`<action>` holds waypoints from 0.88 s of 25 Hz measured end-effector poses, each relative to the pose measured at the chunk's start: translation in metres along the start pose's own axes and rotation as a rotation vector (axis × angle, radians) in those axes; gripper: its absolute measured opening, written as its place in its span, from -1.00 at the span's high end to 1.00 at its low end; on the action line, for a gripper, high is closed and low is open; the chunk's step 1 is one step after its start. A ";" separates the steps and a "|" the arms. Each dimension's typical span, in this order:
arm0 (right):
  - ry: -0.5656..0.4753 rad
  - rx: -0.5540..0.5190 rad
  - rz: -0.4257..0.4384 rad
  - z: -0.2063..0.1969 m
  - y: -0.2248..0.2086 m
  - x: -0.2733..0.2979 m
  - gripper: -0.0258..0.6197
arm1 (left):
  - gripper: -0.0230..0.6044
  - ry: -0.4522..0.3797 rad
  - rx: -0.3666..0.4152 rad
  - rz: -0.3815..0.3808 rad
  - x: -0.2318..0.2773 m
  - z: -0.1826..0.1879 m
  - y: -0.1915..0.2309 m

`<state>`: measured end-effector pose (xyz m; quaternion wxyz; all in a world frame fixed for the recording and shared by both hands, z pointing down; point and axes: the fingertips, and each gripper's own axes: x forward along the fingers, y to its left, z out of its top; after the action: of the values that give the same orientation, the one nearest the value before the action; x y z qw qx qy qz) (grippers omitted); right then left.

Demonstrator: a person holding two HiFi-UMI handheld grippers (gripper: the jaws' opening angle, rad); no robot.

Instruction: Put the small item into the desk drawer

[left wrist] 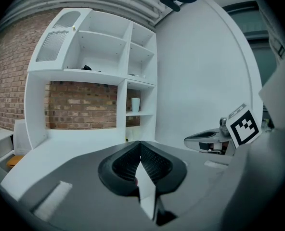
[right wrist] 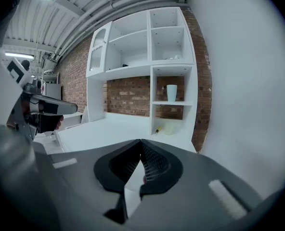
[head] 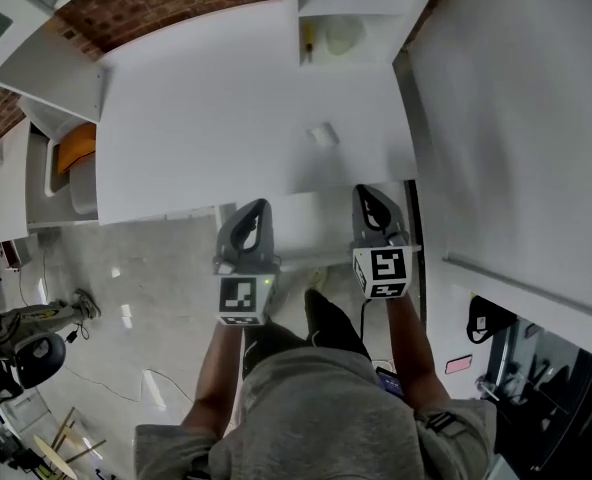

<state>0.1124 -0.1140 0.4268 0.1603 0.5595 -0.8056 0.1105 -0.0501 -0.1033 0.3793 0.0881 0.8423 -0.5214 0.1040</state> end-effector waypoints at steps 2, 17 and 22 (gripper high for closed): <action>0.016 0.000 0.010 -0.006 -0.004 0.014 0.91 | 0.89 0.010 0.001 0.005 0.011 -0.006 0.003; 0.100 -0.001 0.057 -0.058 -0.015 0.082 0.91 | 0.89 0.075 -0.033 0.022 0.071 -0.064 0.020; 0.121 0.001 0.053 -0.076 -0.020 0.100 0.91 | 0.89 0.105 -0.048 0.017 0.083 -0.084 0.024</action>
<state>0.1092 -0.1802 0.5349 0.2055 0.5305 -0.8088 0.1489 -0.0428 -0.1632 0.4833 0.1344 0.8288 -0.5258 0.1362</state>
